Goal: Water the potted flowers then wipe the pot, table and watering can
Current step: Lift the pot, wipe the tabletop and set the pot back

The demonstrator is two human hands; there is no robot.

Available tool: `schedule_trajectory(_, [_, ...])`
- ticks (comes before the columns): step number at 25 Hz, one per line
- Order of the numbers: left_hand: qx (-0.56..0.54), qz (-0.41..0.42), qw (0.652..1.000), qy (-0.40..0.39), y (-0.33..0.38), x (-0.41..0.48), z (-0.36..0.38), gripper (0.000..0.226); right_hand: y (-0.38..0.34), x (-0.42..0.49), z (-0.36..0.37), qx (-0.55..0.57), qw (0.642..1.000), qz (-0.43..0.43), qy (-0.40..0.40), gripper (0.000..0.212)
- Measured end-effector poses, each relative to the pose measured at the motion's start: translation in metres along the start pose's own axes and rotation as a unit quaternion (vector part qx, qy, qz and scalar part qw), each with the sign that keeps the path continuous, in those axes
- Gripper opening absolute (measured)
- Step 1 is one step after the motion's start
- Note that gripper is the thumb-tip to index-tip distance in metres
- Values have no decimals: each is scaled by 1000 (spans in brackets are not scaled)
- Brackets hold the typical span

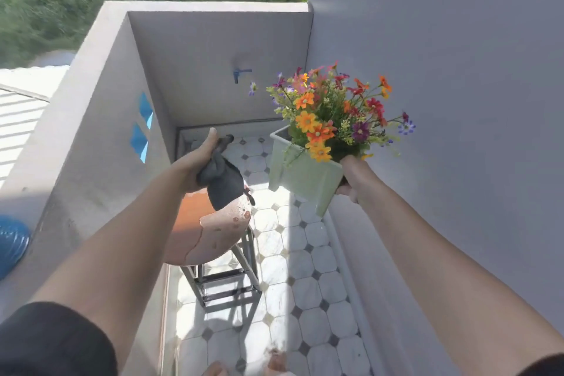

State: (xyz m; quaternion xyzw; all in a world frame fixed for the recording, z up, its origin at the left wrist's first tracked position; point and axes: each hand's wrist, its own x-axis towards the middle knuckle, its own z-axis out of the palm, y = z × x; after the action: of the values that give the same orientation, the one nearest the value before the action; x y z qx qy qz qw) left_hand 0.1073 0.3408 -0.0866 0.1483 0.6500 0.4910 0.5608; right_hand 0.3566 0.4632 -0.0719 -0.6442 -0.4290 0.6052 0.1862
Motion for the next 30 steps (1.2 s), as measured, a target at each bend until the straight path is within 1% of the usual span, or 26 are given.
schedule_trajectory(1, [48,0,999,-5,-11,1,-12,38,0,4,5,10,1000,9,5,30])
schedule_trajectory(2, [119,7,993,2,-21,5,-24,32,0,8,10,19,1000,11,7,29])
schedule_trajectory(3, [194,24,980,28,-30,10,-30,21,1,10,12,27,1000,8,9,30])
schedule_trajectory(4, [268,46,959,73,-41,21,-36,11,3,16,18,35,999,8,11,30])
schedule_trajectory(5, [369,75,917,130,-53,34,-39,18,6,22,26,42,999,15,17,31])
schedule_trajectory(6, [474,97,861,156,-69,46,-39,28,10,27,33,47,998,22,23,32])
schedule_trajectory(7, [556,108,810,151,-91,52,-33,37,14,31,41,47,998,26,28,31])
schedule_trajectory(8, [618,91,771,122,-118,56,-30,47,18,36,48,42,998,22,29,29])
schedule_trajectory(9, [667,50,738,86,-143,55,-24,55,20,38,55,34,999,16,27,27])
schedule_trajectory(10, [697,20,714,63,-163,51,-20,62,22,41,60,30,999,17,30,29])
schedule_trajectory(11, [713,16,699,58,-179,47,-17,67,23,42,63,27,999,25,37,29])
schedule_trajectory(13, [726,65,680,76,-190,39,-16,75,26,47,72,26,998,38,42,29])
schedule_trajectory(15, [735,113,667,52,-191,32,-22,77,27,49,80,28,998,42,47,30])
schedule_trajectory(17, [720,109,685,3,-199,30,-32,77,29,51,87,29,996,55,71,27])
schedule_trajectory(19, [694,73,715,-43,-196,28,-38,74,27,52,92,35,994,63,85,23])
schedule_trajectory(20, [674,74,734,-40,-192,29,-38,68,27,54,93,40,993,61,89,23])
schedule_trajectory(21, [659,96,746,-15,-185,30,-37,62,26,54,95,45,993,57,92,24])
schedule_trajectory(22, [658,131,741,15,-178,32,-35,60,26,55,96,48,993,58,94,27])
schedule_trajectory(23, [676,167,718,24,-174,35,-34,61,26,56,97,49,992,64,98,30])
schedule_trajectory(25, [734,202,647,-47,-173,41,-38,66,26,61,96,56,990,75,109,31])
schedule_trajectory(26, [754,202,620,-84,-177,44,-47,70,26,65,96,63,989,76,114,28])
schedule_trajectory(27, [762,203,606,-99,-182,45,-57,76,25,67,94,62,988,78,120,26])
schedule_trajectory(28, [765,201,604,-94,-188,41,-68,79,25,71,91,65,987,78,122,26])
schedule_trajectory(30, [764,210,606,-66,-205,26,-88,73,26,80,85,68,987,73,129,27])
